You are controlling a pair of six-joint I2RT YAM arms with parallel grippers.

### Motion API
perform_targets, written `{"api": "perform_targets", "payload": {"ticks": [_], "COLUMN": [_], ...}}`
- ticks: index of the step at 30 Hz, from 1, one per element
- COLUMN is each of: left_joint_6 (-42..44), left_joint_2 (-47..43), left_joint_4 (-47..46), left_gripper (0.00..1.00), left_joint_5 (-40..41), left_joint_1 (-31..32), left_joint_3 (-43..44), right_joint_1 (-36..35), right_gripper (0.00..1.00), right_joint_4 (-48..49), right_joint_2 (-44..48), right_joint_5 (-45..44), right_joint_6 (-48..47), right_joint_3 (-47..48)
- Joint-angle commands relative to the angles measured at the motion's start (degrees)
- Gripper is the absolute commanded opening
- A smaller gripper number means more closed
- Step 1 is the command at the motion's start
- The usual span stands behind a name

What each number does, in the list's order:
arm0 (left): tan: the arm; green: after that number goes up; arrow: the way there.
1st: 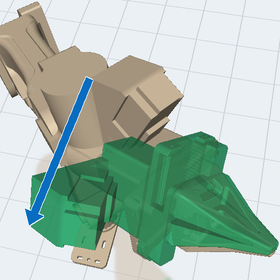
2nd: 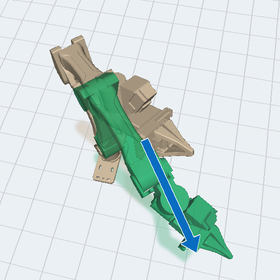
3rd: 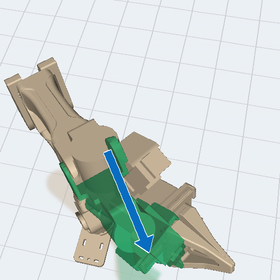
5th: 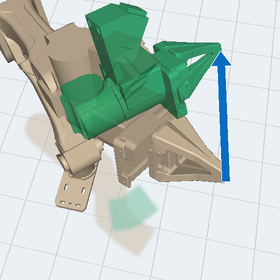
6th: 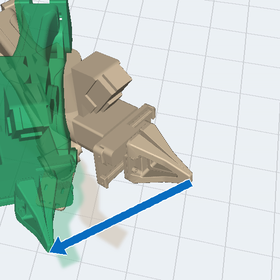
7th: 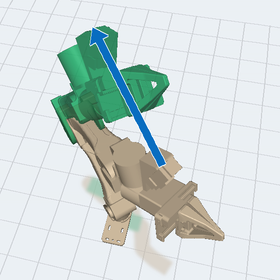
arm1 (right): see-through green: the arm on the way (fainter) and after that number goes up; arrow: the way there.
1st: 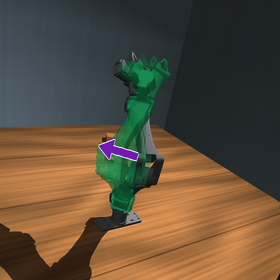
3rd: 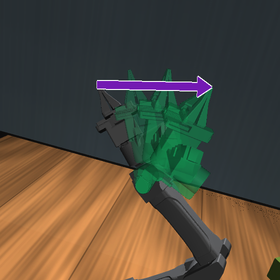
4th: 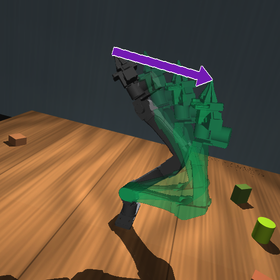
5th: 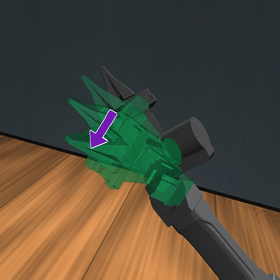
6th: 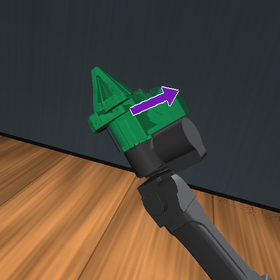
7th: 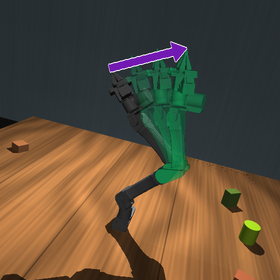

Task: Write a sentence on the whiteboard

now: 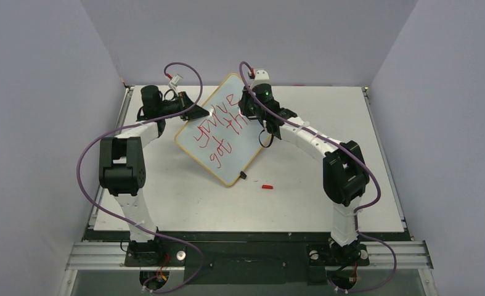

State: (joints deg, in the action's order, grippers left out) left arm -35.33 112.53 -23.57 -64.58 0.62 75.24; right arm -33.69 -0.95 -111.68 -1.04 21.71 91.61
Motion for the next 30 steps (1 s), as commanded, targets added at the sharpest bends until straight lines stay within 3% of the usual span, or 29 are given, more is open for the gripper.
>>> {"api": "perform_targets", "payload": {"ticks": [1, 30], "left_joint_6": [3.4, 2.6], "left_joint_2": [-1.0, -0.7], "left_joint_4": [-9.1, -10.1], "left_gripper": [0.00, 0.00], "left_joint_5": [0.2, 0.1], "left_joint_1": [-0.3, -0.3], "left_joint_3": [0.9, 1.0], "right_joint_1": [1.1, 3.4], "right_gripper": [0.00, 0.00], "right_joint_4": [1.8, 3.6], "right_joint_2": [-0.6, 7.1], "right_joint_5": [-1.0, -2.1], "right_joint_6": [0.5, 0.5], "right_joint_3": [0.6, -4.3]}}
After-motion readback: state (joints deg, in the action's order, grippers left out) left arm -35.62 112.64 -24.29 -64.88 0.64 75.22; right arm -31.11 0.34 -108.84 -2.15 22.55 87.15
